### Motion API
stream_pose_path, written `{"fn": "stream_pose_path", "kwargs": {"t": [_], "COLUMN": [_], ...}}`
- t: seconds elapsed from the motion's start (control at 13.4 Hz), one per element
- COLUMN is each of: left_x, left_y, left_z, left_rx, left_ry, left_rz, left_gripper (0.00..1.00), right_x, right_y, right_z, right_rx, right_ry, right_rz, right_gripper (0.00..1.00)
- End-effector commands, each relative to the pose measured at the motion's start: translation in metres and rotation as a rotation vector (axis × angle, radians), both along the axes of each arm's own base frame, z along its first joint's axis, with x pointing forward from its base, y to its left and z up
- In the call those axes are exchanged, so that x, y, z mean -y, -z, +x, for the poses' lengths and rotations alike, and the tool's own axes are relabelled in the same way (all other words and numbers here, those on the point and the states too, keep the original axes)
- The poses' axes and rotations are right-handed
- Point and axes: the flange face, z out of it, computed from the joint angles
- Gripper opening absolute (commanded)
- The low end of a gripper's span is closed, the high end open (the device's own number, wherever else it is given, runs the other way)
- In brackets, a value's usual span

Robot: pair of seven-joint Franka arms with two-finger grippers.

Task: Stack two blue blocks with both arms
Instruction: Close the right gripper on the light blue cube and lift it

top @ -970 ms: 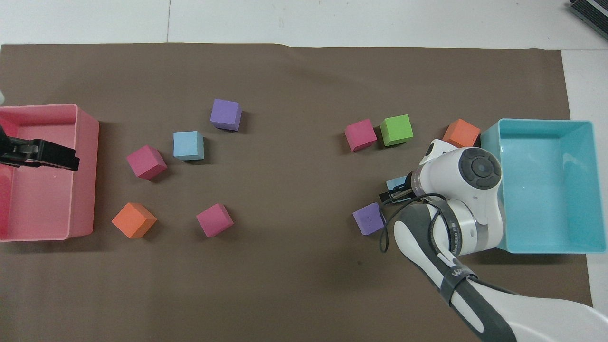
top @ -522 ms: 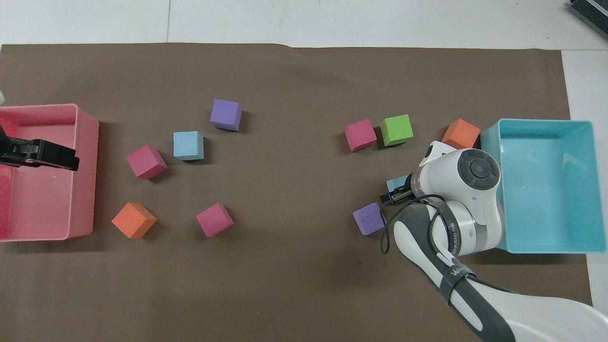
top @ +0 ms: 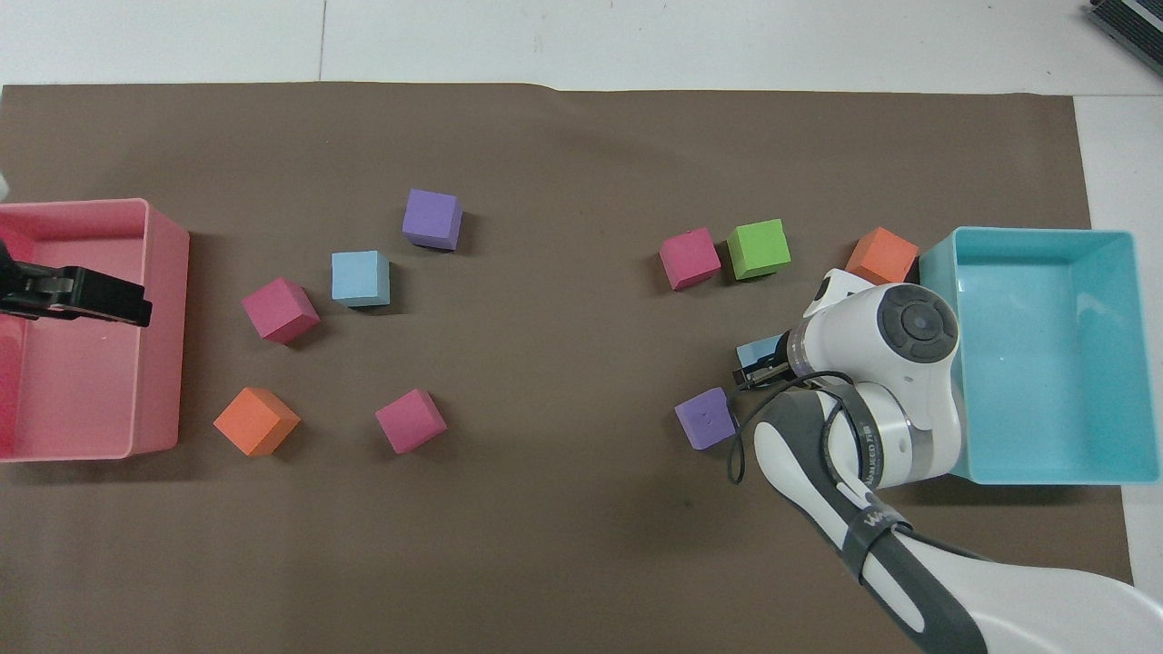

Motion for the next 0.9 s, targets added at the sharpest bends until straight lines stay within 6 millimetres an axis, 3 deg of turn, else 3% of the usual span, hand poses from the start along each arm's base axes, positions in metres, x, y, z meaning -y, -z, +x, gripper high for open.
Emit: {"fn": "stream_pose_path", "kwargs": {"t": [0.0, 0.37, 0.52, 0.82], "left_x": [-0.002, -0.002, -0.002, -0.001], "left_y": [-0.001, -0.002, -0.001, -0.001], "left_z": [-0.008, -0.008, -0.008, -0.008], "left_rx": [0.005, 0.006, 0.005, 0.006], "left_ry": [0.01, 0.01, 0.01, 0.01], "left_rz": [0.013, 0.013, 0.013, 0.012], "left_gripper": [1.0, 1.0, 1.0, 1.0], "right_x": [0.001, 0.0, -0.015, -0.071], "right_y": [-0.016, -0.088, -0.112, -0.12], "right_z": [0.008, 0.021, 0.033, 0.037], "right_rx": [0.027, -0.009, -0.027, -0.033], "right_ry": [0.06, 0.142, 0.193, 0.213], "right_rz": [0.022, 0.023, 0.007, -0.003], "right_gripper": [0.0, 0.0, 0.0, 0.0]}}
